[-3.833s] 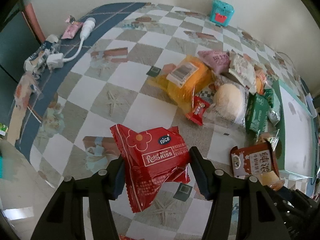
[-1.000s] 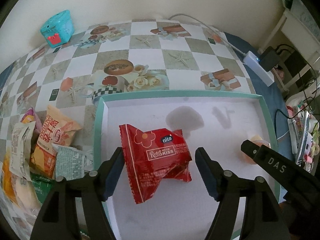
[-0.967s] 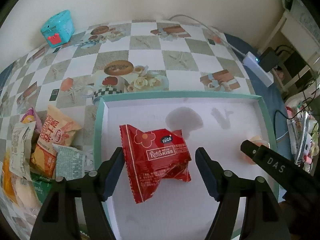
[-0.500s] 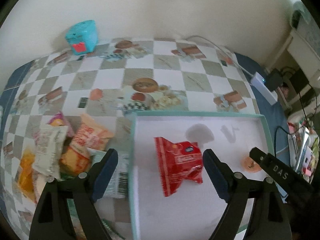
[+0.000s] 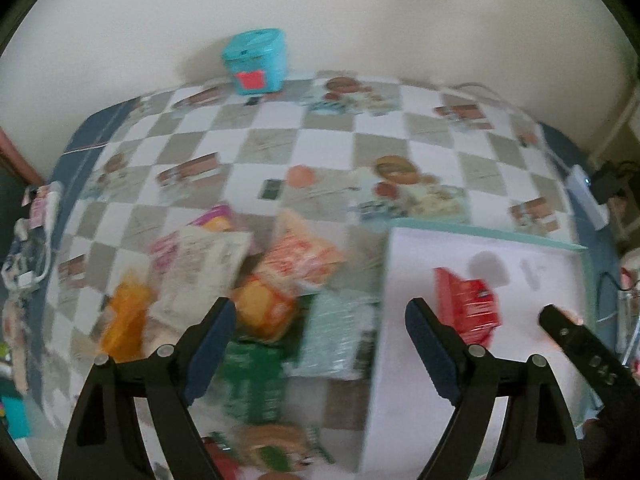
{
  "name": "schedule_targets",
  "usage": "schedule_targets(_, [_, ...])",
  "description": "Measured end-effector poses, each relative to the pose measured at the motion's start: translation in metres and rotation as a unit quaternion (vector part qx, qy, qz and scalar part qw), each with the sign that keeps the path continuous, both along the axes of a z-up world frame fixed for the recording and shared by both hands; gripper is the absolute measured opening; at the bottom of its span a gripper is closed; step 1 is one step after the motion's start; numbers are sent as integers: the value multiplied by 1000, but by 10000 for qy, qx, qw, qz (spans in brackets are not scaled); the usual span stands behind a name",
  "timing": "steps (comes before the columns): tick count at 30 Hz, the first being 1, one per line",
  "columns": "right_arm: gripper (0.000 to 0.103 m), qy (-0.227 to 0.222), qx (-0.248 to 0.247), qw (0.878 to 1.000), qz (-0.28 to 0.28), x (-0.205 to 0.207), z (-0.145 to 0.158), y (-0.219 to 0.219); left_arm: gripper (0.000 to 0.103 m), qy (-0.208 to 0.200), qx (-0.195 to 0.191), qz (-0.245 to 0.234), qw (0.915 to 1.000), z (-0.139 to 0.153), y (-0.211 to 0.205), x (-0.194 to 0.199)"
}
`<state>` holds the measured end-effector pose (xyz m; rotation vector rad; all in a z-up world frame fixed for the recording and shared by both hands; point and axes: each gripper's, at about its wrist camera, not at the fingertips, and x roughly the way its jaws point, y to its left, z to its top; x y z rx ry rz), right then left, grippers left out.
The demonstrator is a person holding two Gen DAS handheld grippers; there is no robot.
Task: Organize snacks
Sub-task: 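Move both open tools back toward the snack pile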
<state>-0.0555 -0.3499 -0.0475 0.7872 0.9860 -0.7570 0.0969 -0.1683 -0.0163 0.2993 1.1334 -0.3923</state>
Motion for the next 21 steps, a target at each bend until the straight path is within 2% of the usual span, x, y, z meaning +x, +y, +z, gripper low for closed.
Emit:
schedule_targets(4, [89,-73,0,9998,170,5,2,10,87,-43,90,198,9998,2,18,7])
schedule_targets(8, [100,-179,-39,9994,293,8,6,21,87,-56,96,419,9991,5,38,13])
schedule_targets(21, [103,-370,-125,9956,850,20,17,69,87,110,88,1072,9941,7,99,15])
